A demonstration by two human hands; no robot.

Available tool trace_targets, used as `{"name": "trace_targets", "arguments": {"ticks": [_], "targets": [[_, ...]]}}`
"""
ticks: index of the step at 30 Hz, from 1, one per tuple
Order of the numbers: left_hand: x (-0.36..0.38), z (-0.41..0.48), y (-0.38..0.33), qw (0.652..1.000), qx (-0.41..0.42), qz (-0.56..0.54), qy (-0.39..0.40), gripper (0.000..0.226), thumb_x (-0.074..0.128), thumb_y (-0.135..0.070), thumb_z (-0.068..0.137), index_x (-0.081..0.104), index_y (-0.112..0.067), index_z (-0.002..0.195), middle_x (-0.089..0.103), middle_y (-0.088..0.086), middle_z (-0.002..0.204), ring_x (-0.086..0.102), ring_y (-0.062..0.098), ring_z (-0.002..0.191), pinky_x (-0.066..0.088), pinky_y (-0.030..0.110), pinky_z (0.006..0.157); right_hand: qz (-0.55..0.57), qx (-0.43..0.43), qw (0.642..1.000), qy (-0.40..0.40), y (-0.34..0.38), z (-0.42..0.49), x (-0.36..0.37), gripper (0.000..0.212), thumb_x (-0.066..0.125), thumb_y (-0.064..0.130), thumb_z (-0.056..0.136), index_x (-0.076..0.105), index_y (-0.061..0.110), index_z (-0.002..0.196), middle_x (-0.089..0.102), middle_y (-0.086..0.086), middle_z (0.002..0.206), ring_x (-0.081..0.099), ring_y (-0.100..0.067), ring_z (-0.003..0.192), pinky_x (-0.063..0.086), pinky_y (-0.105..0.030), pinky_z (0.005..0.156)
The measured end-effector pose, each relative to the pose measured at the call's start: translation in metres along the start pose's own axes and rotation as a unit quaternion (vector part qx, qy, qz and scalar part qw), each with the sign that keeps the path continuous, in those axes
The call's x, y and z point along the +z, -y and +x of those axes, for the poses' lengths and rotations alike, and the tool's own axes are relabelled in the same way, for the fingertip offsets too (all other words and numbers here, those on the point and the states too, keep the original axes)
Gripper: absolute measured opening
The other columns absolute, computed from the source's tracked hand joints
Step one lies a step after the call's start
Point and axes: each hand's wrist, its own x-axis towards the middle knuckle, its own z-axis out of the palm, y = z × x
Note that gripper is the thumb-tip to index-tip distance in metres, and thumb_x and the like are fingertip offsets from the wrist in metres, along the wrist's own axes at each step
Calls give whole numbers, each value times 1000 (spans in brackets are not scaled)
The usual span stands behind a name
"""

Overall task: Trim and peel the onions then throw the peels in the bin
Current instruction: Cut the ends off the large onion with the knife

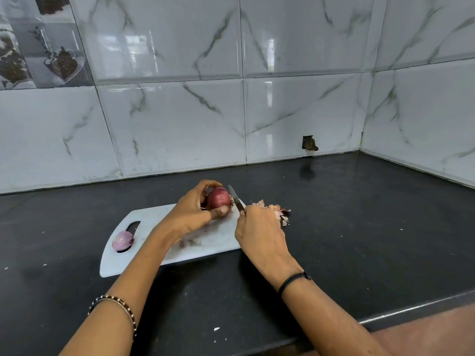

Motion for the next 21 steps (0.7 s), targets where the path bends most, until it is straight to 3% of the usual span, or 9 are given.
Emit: {"name": "trace_targets", "arguments": {"ticks": [4, 10, 14, 18, 21], "targets": [[-7, -3, 6, 998, -8, -61, 19, 59, 87, -17, 79, 54, -34, 125, 65, -4, 127, 66, 14, 115, 52, 34, 103, 38, -4, 999, -25, -1, 0, -2, 26, 40, 18, 106, 60, 4, 115, 59, -14, 113, 35, -21, 89, 34, -32, 68], [-7, -2, 10, 995, -12, -93, 20, 63, 88, -10, 77, 53, -31, 125, 64, -2, 128, 66, 16, 116, 54, 28, 98, 65, -47, 995, -57, -2, -4, -4, 21, 40, 23, 107, 53, 11, 96, 40, 2, 73, 33, -12, 63, 27, -25, 53], [-7, 0, 12, 996, -10, -84, 16, 63, 88, -11, 76, 54, -32, 124, 63, -2, 128, 66, 15, 115, 55, 28, 96, 82, -62, 994, -38, -1, -3, 3, 21, 42, 23, 105, 55, 7, 99, 52, -8, 79, 48, -28, 72, 34, -34, 63], [-6, 1, 11, 998, -16, -65, -2, 70, 93, -12, 70, 53, -32, 125, 61, -4, 128, 63, 13, 115, 54, 24, 91, 89, -67, 993, -30, -2, -2, 4, 21, 44, 24, 105, 55, 7, 101, 52, -7, 82, 50, -28, 75, 35, -34, 61], [-5, 3, 9, 998, -23, -48, -22, 77, 98, -16, 61, 57, -34, 123, 64, -6, 125, 63, 11, 114, 53, 30, 97, 100, -66, 993, -23, -2, -2, 3, 19, 44, 23, 105, 49, 11, 91, 52, -7, 80, 49, -28, 73, 33, -33, 58]]}}
